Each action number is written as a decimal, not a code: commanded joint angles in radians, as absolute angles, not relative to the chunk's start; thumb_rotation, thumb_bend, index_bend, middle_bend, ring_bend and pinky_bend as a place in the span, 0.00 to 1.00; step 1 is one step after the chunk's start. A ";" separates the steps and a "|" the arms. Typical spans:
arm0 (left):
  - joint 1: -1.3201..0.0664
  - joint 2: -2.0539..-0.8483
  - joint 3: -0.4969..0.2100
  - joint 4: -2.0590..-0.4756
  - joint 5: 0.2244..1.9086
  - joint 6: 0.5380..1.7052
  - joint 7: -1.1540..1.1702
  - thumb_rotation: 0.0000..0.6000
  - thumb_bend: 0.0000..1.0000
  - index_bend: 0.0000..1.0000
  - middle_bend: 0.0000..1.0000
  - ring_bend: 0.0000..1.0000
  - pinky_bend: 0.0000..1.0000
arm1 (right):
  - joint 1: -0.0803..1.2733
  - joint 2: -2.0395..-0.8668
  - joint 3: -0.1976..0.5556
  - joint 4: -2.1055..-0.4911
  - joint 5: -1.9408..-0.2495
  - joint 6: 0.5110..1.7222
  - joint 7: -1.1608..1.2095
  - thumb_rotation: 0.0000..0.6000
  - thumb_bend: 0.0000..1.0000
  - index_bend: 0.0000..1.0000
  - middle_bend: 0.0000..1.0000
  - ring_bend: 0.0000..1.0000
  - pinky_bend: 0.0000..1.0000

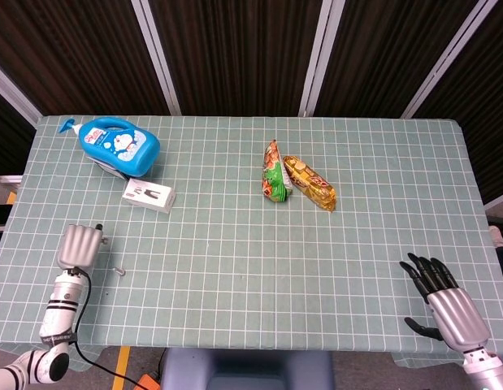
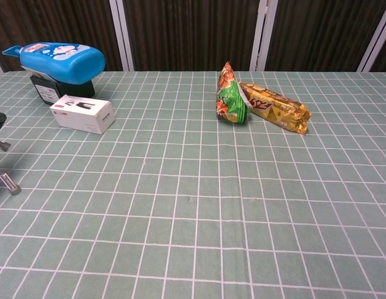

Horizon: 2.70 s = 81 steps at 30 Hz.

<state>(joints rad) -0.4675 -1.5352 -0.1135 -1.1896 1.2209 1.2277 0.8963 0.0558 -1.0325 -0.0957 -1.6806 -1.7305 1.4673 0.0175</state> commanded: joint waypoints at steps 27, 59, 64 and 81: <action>-0.573 -1.701 -0.082 -1.122 1.160 1.241 1.363 1.00 0.42 0.52 1.00 1.00 1.00 | 0.063 -1.022 -0.099 -1.683 -1.730 1.455 0.032 1.00 0.27 0.00 0.00 0.00 0.00; -0.576 -1.745 -0.054 -1.037 1.192 1.228 1.344 1.00 0.41 0.44 1.00 1.00 1.00 | 0.065 -1.011 -0.099 -1.694 -1.718 1.444 0.035 1.00 0.27 0.00 0.00 0.00 0.00; -0.570 -1.725 -0.057 -1.082 1.211 1.260 1.336 1.00 0.41 0.39 1.00 1.00 1.00 | 0.064 -1.011 -0.100 -1.694 -1.721 1.447 0.035 1.00 0.27 0.00 0.00 0.00 0.00; -0.317 -1.152 0.099 -1.804 1.581 1.371 -0.058 1.00 0.39 0.00 0.02 0.01 0.16 | 0.058 -1.005 -0.117 -1.696 -1.752 1.456 0.035 1.00 0.27 0.00 0.00 0.00 0.00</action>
